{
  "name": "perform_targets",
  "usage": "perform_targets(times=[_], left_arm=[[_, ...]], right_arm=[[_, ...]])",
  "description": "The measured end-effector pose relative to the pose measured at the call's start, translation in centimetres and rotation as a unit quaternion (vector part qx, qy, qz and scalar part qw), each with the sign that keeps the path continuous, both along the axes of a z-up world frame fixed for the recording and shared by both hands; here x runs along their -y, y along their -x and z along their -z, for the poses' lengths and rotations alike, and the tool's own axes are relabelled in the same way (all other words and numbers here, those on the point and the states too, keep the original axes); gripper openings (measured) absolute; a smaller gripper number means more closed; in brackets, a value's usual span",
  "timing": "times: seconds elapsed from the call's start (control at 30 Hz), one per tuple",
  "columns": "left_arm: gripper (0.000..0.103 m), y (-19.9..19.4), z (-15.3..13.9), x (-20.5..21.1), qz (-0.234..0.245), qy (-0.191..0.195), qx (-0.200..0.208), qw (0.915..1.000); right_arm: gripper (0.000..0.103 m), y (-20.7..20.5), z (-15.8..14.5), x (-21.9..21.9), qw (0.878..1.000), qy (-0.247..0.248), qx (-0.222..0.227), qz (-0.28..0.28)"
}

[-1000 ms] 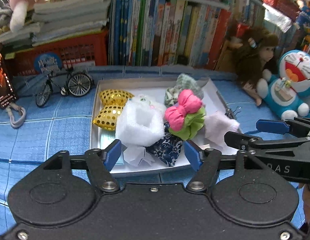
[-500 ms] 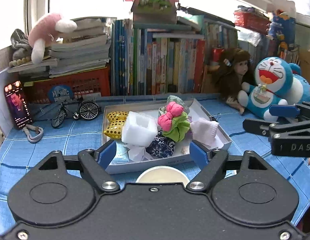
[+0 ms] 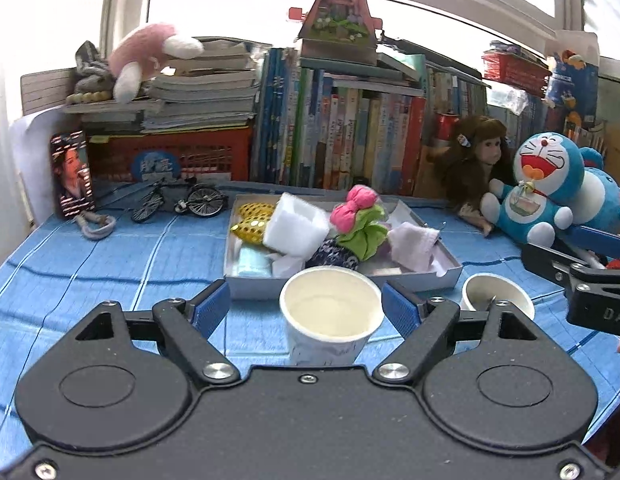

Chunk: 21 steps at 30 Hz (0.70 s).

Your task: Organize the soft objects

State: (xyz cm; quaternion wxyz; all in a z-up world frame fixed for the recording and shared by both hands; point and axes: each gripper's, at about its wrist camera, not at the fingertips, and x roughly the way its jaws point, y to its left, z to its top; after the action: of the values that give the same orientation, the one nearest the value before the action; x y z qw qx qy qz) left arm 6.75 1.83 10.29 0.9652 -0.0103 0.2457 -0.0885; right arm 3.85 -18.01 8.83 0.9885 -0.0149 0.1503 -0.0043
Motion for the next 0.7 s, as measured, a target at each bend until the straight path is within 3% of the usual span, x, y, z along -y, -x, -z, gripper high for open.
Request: perform_targets(times=[0.4, 0.7], left_arm=[[0.083, 2.9, 4.2, -0.2, -0.025, -0.017, -0.013, 0.9995], [0.085, 3.2, 7.6, 0.0, -0.043, -0.016, -0.041, 0.9981]], right_arm=[[0.102, 3.1, 4.0, -0.7, 1.000, -0.013, 0.016, -0.004], [0.103, 3.6, 7.9, -1.1, 0.999, -0.002, -0.031, 0.011]])
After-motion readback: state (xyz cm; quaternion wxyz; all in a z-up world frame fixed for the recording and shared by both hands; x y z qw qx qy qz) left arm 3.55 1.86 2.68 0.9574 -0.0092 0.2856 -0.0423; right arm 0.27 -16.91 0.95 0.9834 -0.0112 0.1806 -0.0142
